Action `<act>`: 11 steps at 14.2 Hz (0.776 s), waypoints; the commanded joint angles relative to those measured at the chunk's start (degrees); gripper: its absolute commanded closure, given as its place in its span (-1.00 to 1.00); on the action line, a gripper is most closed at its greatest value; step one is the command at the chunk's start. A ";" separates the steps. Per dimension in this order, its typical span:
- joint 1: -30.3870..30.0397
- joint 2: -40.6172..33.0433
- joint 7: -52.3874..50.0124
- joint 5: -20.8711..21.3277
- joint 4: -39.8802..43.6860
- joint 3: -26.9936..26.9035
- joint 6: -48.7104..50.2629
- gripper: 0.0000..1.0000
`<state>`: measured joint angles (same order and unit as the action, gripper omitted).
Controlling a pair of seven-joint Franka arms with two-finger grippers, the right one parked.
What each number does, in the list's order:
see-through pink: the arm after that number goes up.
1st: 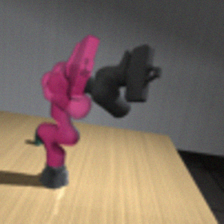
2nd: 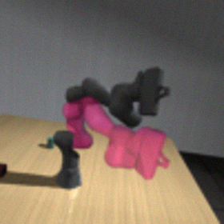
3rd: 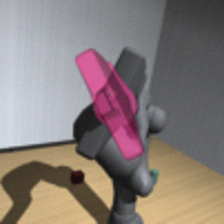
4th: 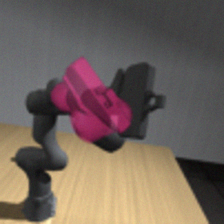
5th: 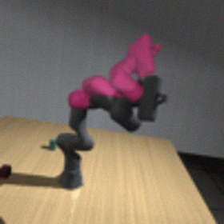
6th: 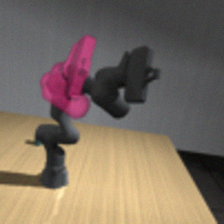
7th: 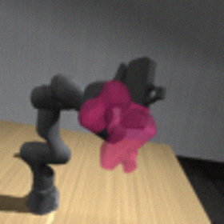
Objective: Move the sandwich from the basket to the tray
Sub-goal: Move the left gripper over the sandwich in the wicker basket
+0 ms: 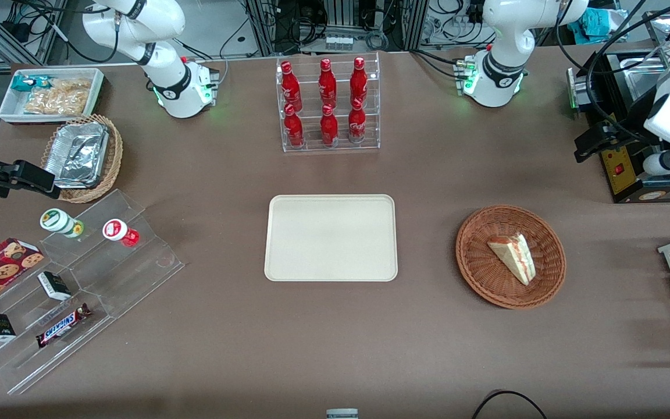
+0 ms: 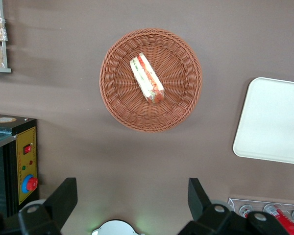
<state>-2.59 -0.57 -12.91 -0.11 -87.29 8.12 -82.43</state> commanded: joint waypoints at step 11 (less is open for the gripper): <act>0.21 7.14 -19.59 1.08 -0.33 0.06 -0.70 -1.00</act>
<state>-2.61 2.52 -27.25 0.00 -87.93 7.99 -82.49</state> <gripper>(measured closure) 0.000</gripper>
